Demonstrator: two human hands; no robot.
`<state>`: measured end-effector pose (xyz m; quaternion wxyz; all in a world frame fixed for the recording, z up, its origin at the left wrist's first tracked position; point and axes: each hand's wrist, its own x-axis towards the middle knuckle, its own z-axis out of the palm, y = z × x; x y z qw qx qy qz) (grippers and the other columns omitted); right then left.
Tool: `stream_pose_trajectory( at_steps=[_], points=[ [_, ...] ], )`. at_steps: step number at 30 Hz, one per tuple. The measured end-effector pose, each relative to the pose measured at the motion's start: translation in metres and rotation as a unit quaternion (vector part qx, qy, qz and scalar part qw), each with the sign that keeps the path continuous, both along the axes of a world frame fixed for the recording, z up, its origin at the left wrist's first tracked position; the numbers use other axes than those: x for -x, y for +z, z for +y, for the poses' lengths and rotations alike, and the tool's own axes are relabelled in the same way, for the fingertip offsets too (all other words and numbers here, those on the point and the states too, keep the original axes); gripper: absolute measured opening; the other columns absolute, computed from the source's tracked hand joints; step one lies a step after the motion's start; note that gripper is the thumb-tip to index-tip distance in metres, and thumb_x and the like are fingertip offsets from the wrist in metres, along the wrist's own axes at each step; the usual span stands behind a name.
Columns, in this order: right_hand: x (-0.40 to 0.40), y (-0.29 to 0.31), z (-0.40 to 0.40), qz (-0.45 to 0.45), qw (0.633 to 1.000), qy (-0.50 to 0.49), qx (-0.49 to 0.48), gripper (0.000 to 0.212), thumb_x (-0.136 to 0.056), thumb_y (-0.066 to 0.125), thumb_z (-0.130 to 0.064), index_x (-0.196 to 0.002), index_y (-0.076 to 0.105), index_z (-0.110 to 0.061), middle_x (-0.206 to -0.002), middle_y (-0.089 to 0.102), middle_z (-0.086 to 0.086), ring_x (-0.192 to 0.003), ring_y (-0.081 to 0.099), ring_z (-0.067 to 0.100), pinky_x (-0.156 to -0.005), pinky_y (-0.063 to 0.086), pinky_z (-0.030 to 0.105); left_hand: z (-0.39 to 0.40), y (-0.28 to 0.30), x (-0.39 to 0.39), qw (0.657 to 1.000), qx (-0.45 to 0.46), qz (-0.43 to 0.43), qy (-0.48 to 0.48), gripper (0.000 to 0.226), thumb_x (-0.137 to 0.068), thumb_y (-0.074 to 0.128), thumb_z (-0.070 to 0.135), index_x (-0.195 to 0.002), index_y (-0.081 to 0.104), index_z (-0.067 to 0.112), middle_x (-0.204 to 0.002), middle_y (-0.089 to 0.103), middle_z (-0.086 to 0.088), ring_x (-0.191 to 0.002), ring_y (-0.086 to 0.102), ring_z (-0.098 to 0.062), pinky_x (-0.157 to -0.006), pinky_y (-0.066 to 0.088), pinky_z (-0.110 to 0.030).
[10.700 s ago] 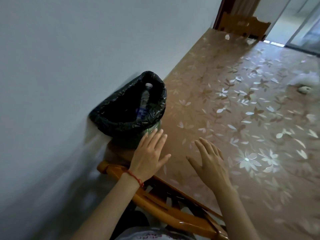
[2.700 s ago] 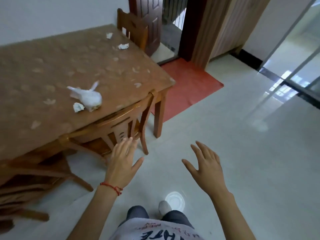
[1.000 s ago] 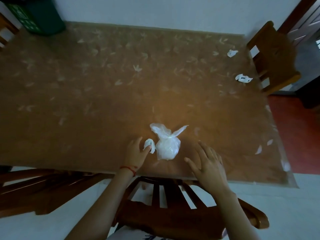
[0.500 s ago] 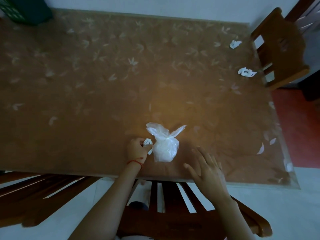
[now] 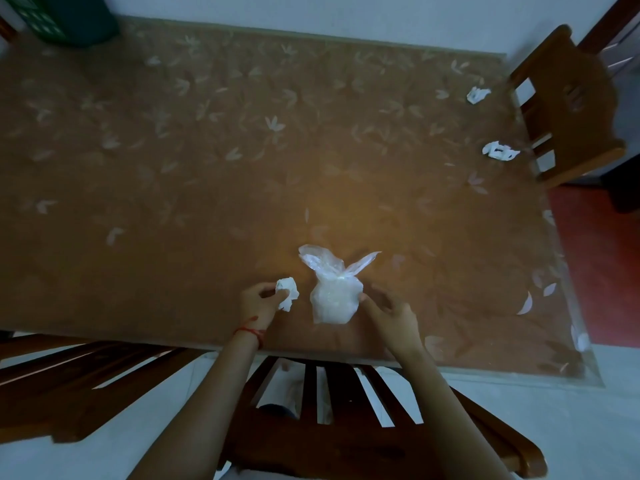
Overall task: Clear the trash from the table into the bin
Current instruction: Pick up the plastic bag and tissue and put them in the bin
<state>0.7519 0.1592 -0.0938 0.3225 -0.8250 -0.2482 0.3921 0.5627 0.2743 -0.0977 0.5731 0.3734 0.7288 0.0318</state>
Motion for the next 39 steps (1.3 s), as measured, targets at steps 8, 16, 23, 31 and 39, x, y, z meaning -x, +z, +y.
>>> stream_pose_trajectory(
  at_steps=[8,16,23,31,39],
  points=[
    [0.008,-0.007,0.041,0.062,0.998,-0.006,0.013,0.068,-0.066,0.066,-0.06,-0.115,0.06,-0.015,-0.101,0.07,0.001,-0.095,0.066,0.019,-0.081,0.053,0.033,0.013,-0.001,0.008,0.978,-0.187,-0.088,-0.029,0.016,-0.076,0.069,0.005,-0.092,0.066,0.005,-0.075,0.063,0.005,-0.069,0.059,-0.007,-0.063,0.047,-0.019],
    [0.022,-0.02,0.055,0.042,0.998,-0.041,0.032,0.049,-0.073,0.075,-0.029,-0.112,0.059,-0.005,-0.096,0.068,0.007,-0.088,0.065,0.023,-0.074,0.051,0.032,0.014,-0.006,0.018,0.978,-0.188,-0.087,-0.019,0.021,-0.076,0.068,0.004,-0.097,0.066,-0.001,-0.075,0.063,0.004,-0.07,0.059,-0.009,-0.068,0.05,-0.022],
    [0.029,-0.028,0.053,0.101,0.991,-0.087,0.005,0.036,-0.074,0.076,-0.018,-0.104,0.062,-0.004,-0.096,0.07,0.009,-0.083,0.065,0.02,-0.073,0.052,0.03,0.017,-0.004,0.019,0.976,-0.198,-0.088,-0.021,0.019,-0.077,0.067,0.006,-0.096,0.067,0.003,-0.077,0.064,0.0,-0.07,0.059,-0.007,-0.064,0.047,-0.018],
    [0.037,-0.008,0.051,0.124,0.985,-0.102,-0.059,0.016,-0.076,0.073,-0.014,-0.087,0.062,-0.01,-0.083,0.068,0.006,-0.078,0.066,0.019,-0.07,0.054,0.029,0.016,0.004,0.033,0.974,-0.203,-0.097,-0.005,0.023,-0.078,0.065,0.004,-0.101,0.065,-0.001,-0.076,0.061,0.003,-0.071,0.058,-0.01,-0.069,0.049,-0.024],
    [0.06,0.017,0.054,0.136,0.982,-0.077,-0.108,0.018,-0.077,0.073,-0.015,-0.091,0.064,-0.009,-0.081,0.068,0.001,-0.075,0.067,0.014,-0.066,0.053,0.026,0.008,0.017,0.068,0.972,-0.208,-0.098,0.046,0.021,-0.079,0.066,0.009,-0.1,0.065,0.007,-0.075,0.06,0.007,-0.072,0.057,-0.008,-0.07,0.048,-0.024]
  ],
)
